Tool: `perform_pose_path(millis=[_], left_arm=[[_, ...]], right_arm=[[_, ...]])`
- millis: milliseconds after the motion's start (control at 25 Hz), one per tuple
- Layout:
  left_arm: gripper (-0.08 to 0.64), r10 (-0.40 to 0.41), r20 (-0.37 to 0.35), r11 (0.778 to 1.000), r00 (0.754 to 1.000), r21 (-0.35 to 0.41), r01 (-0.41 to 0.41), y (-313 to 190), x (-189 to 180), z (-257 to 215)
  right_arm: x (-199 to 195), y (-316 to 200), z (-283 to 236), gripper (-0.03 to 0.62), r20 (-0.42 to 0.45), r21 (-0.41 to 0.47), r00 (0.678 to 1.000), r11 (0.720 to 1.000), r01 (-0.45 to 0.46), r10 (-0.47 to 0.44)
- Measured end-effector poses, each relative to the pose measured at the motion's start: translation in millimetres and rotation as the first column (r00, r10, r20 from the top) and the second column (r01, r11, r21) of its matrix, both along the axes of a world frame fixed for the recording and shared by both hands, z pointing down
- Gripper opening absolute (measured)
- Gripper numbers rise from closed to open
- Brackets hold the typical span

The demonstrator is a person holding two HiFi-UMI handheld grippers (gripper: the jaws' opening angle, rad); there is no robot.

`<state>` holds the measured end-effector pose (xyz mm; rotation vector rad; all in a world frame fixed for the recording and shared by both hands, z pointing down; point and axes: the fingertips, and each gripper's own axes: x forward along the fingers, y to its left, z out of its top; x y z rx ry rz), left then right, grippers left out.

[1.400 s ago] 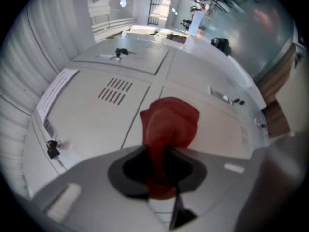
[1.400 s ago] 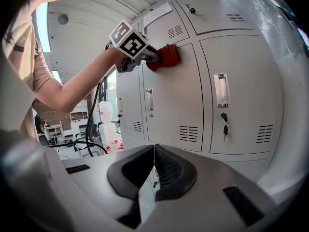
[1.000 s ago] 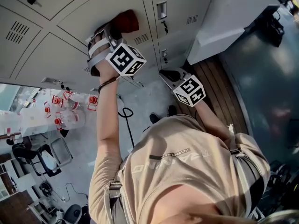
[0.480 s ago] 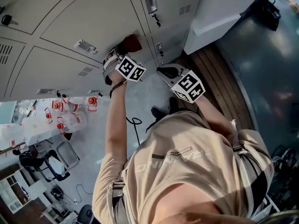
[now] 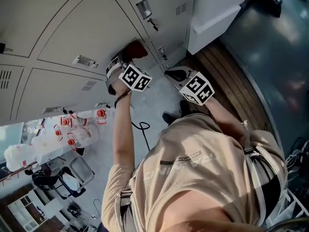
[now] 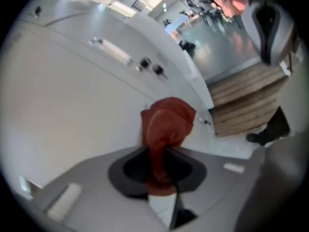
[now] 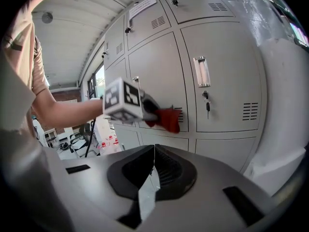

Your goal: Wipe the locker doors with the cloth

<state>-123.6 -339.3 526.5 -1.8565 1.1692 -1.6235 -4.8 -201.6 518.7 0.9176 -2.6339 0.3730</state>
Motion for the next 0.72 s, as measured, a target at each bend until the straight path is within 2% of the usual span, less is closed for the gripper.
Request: perform_pose_path(millis=[120,240,320,440,600,720], left_arm=[[0.08,0.052,0.015,0.982,0.999,0.179,-0.053,5,27,-109],[0.08,0.069,0.038,0.935,0.997,0.345,-0.078,8,45,-206],[0.08,0.054,0.039,0.902,0.998,0.426,-0.066,5,49,-255],[0.08,0.015,0.033,0.865,0.999,0.501,-0.03,-1,50,-305],[0.08,-0.044,0.035,0.822,0.998,0.569,0.017,-8,46,-344],[0.08,-0.08,0.052,0.813,0.995,0.581,0.035,-22,43,-351]], right_arm=[[-2,-4,0,0.015,0.007,-0.002,1.0,1.0,0.005,-0.005],[-10,-6,-7,0.015,0.02,0.013,1.0,1.0,0.02,-0.02],[-16,-7,-12,0.015,0.024,0.028,0.999,0.999,0.037,-0.037],[-21,-8,-19,0.015,0.023,0.048,0.998,0.997,0.057,-0.058],[-10,-12,-21,0.015,0.031,0.05,0.999,0.998,0.039,-0.04],[3,-20,-21,0.015,0.037,0.044,0.999,0.999,0.013,-0.014]])
